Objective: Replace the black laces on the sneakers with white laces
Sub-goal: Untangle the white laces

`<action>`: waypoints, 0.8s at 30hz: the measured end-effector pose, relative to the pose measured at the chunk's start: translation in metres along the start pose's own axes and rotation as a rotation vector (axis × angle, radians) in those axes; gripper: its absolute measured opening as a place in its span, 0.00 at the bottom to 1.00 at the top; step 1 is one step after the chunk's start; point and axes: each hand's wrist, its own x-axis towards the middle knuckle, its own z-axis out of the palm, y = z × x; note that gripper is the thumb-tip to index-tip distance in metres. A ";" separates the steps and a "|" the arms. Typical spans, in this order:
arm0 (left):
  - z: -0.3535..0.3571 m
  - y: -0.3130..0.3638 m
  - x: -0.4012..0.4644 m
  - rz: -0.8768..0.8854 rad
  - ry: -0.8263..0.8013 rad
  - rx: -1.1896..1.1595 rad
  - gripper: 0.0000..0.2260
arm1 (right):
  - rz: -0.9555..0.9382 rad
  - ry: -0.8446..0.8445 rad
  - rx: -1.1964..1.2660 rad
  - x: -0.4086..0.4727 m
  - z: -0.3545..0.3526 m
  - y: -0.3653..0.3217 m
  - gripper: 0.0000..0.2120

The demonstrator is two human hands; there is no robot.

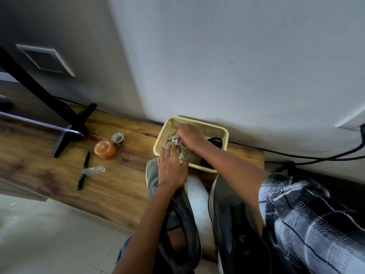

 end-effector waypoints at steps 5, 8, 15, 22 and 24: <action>-0.013 0.008 -0.010 0.008 0.048 -0.068 0.29 | 0.063 0.215 0.166 -0.010 -0.035 0.005 0.06; -0.026 0.021 -0.023 0.008 0.069 -0.114 0.29 | 0.092 0.326 0.261 -0.021 -0.064 0.005 0.06; -0.059 0.052 -0.065 0.013 0.117 -0.177 0.29 | 0.067 0.556 0.409 -0.069 -0.143 -0.005 0.04; -0.078 0.079 -0.113 0.123 0.259 -0.360 0.28 | -0.003 0.761 0.509 -0.143 -0.218 -0.031 0.03; -0.080 0.086 -0.130 0.147 0.289 -0.448 0.28 | 0.000 0.751 0.571 -0.171 -0.230 -0.041 0.03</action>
